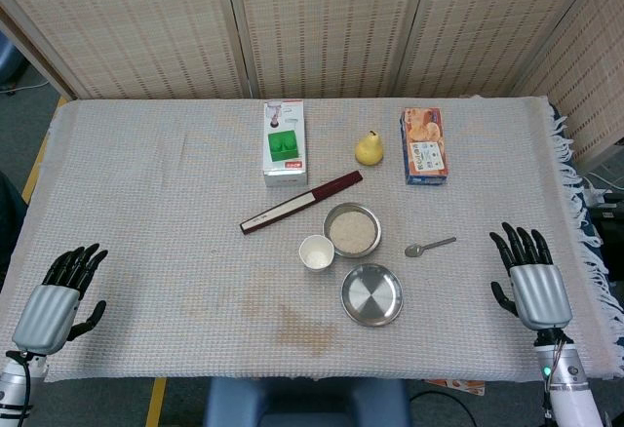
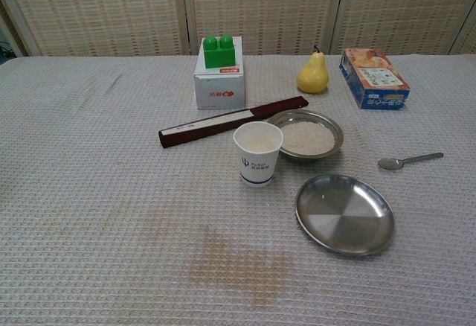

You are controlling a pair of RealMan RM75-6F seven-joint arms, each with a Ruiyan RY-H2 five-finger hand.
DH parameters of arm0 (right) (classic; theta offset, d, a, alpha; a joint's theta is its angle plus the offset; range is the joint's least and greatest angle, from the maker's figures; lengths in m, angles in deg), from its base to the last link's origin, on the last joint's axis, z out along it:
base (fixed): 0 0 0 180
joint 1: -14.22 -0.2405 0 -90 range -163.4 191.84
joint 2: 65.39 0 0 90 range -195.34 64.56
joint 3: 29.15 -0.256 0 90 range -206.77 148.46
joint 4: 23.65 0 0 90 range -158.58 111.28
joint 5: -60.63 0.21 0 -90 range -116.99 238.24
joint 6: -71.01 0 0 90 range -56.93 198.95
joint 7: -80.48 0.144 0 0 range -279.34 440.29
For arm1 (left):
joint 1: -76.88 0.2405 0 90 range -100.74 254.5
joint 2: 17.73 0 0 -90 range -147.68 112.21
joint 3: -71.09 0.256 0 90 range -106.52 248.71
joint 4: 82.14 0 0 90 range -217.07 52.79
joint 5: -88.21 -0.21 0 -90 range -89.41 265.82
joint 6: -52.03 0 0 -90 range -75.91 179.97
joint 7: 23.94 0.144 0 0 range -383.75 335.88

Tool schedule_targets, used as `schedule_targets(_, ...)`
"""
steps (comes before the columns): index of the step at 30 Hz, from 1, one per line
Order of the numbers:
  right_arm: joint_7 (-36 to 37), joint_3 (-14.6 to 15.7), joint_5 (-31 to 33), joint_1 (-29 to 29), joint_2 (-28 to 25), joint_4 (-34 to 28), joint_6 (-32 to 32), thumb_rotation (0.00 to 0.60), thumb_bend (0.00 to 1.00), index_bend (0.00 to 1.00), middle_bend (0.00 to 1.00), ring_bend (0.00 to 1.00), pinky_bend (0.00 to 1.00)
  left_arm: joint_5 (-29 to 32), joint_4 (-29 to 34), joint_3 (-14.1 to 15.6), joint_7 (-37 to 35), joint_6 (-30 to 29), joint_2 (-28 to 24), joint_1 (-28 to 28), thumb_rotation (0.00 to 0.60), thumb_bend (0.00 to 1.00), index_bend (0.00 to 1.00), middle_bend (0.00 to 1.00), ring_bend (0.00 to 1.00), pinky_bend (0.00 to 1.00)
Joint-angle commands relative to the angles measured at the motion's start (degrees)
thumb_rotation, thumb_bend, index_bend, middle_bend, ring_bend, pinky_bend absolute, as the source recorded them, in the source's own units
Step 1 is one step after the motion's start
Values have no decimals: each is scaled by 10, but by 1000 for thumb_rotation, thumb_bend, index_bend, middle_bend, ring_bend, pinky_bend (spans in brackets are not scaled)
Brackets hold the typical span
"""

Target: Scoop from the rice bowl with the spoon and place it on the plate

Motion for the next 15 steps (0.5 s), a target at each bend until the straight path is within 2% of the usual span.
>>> schedule_targets(1, -2, -3, 3, -6, 8, 8, -17, 600, 249, 177, 0, 0, 0, 2, -3, 0, -1, 3, 1, -1, 600, 410, 0, 0, 0, 93)
schedule_targets(7, -5, -20, -6, -35, 30, 34, -45, 600, 249, 290, 0, 0, 0, 5, 0, 1, 1, 10, 1, -3, 600, 417, 0, 0, 0, 93)
schedule_targets(11, -12, -36, -2, -73, 62, 85, -92, 600, 249, 406, 0, 0, 0, 6, 3, 1, 2, 14, 0, -5, 600, 417, 0, 0, 0, 93)
schedule_targets(15, -5, -50, 4, -106, 100, 146, -132, 600, 257, 473, 0, 0, 0, 8, 4, 3, 3, 22, -1, -8, 600, 418, 0, 0, 0, 92)
